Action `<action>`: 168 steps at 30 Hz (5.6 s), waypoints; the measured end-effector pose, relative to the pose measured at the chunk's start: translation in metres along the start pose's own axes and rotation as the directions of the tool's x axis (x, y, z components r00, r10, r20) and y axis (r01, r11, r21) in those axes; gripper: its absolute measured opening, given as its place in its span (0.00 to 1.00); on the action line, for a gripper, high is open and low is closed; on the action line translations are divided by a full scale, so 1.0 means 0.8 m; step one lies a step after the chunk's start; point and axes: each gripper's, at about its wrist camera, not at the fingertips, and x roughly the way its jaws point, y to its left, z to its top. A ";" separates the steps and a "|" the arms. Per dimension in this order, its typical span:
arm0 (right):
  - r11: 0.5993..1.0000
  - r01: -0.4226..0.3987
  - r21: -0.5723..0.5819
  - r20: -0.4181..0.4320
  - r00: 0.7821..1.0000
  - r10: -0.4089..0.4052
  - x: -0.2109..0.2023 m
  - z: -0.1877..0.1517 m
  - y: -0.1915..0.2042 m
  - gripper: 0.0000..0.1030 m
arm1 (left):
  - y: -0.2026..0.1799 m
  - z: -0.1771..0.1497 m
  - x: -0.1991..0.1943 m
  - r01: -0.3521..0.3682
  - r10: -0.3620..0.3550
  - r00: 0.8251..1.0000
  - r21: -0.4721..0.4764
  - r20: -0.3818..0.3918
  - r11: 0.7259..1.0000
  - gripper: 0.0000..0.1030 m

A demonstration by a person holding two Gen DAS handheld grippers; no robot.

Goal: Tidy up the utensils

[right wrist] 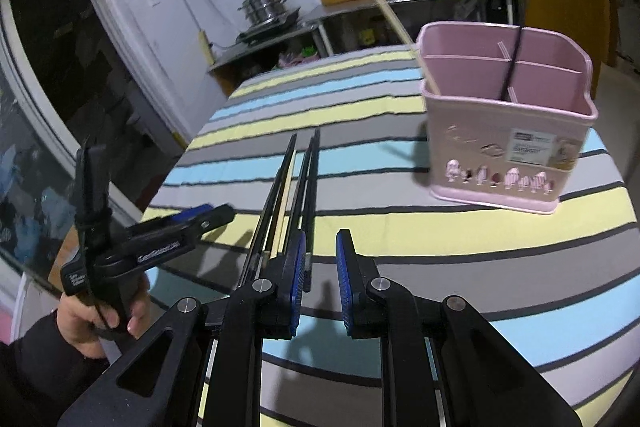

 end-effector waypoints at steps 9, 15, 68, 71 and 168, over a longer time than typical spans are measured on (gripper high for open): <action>1.000 0.009 -0.008 -0.050 0.999 -0.009 0.029 0.007 0.003 0.15 | -0.006 0.004 0.049 -0.070 0.072 0.997 0.051 -0.026 0.996 0.41; 1.000 0.022 -0.012 -0.057 0.998 -0.023 0.033 0.011 0.004 0.15 | -0.002 0.005 0.050 -0.087 0.088 0.996 0.044 -0.016 0.995 0.40; 0.988 -0.087 -0.126 -0.196 0.979 0.061 0.198 0.060 0.076 0.15 | 0.090 0.014 0.030 -0.132 0.131 0.991 -0.068 -0.023 0.989 0.06; 0.991 -0.060 -0.123 -0.215 0.976 0.033 0.220 0.060 0.070 0.15 | 0.093 0.018 0.033 -0.117 0.116 0.993 -0.076 -0.023 0.990 0.06; 0.993 0.093 0.073 0.320 0.941 -0.112 -0.143 0.116 -0.043 0.05 | -0.186 0.150 -0.138 0.308 -0.339 0.936 0.243 0.097 0.920 0.04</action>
